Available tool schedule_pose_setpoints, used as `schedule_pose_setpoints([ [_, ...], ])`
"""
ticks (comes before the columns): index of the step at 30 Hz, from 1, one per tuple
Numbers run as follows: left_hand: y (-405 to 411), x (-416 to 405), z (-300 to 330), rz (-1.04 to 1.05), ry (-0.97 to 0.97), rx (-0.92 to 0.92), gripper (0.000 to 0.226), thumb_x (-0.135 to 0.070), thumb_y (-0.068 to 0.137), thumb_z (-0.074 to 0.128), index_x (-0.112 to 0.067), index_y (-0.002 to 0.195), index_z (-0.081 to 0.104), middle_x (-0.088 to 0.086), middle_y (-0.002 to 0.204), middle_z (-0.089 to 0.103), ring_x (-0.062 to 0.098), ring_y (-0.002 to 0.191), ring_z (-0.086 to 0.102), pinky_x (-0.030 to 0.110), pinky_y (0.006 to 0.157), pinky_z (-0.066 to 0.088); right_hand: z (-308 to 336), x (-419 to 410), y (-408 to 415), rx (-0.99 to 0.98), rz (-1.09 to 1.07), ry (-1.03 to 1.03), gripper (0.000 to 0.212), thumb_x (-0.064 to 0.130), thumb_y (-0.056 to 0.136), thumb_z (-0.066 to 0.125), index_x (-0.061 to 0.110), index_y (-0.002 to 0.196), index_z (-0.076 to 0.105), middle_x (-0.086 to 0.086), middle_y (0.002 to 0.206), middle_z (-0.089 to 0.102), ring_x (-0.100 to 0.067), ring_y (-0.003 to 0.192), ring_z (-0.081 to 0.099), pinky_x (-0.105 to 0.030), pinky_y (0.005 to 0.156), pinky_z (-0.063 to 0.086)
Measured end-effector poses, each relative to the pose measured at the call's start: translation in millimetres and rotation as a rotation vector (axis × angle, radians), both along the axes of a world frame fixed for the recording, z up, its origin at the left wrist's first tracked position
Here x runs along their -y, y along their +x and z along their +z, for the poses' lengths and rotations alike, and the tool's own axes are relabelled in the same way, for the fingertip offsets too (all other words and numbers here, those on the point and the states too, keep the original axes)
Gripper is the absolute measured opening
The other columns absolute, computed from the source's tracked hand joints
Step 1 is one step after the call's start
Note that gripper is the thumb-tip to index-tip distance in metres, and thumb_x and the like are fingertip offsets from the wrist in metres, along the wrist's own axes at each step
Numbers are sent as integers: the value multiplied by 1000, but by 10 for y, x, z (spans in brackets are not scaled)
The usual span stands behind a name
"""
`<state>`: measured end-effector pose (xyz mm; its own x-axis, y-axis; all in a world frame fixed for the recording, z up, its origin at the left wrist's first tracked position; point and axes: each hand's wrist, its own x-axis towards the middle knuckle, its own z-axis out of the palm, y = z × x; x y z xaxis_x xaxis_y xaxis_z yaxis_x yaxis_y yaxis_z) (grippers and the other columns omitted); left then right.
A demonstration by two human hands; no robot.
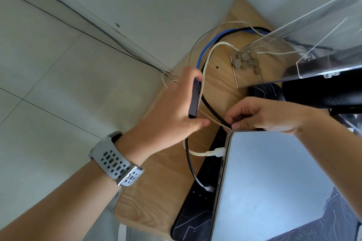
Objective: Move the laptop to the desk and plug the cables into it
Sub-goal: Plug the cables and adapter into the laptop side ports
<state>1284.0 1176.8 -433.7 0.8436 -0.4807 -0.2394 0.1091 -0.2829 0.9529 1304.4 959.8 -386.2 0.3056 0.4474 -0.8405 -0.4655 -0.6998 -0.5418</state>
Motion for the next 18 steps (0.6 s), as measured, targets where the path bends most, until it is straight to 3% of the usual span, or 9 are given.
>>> schedule_pose_setpoints([
  [3,-79,71,30,-19,30,41,71,-37,63,84,-33,118,38,6,110,47,19,97,48,26,82,43,85,36,-7,88,-65,13,17,11,82,56,2,68,62,-1,55,46,-11,50,38,-18,49,29],
  [6,-100,124,24,-29,40,27,76,-46,56,85,-33,118,42,-2,112,37,12,97,45,11,79,40,127,58,-23,197,-99,23,21,9,79,54,-4,63,53,-7,54,39,-14,51,34,-20,51,29],
  [8,-89,135,14,-24,56,55,81,-49,53,86,-34,120,42,-3,113,34,9,98,42,5,77,35,127,71,-46,251,-133,35,19,7,79,52,-4,64,56,-4,54,45,-12,53,40,-19,54,34],
  [14,-81,136,20,-44,86,125,91,-54,53,83,-42,131,38,0,113,34,12,97,42,3,77,31,119,90,-113,263,-214,91,22,7,81,48,15,65,62,4,57,50,-8,55,44,-19,62,38],
  [16,-72,135,24,-38,96,143,94,-54,52,84,-46,132,36,0,108,34,9,91,42,4,77,33,183,88,-85,291,-333,120,21,10,82,51,17,65,61,7,57,50,-9,56,43,-30,76,37],
  [18,-61,140,19,-22,107,177,99,-52,50,86,-47,134,34,-2,103,33,1,85,38,6,75,35,292,64,-28,332,-378,139,21,13,87,48,8,69,57,6,59,49,-8,57,44,-38,81,35],
])
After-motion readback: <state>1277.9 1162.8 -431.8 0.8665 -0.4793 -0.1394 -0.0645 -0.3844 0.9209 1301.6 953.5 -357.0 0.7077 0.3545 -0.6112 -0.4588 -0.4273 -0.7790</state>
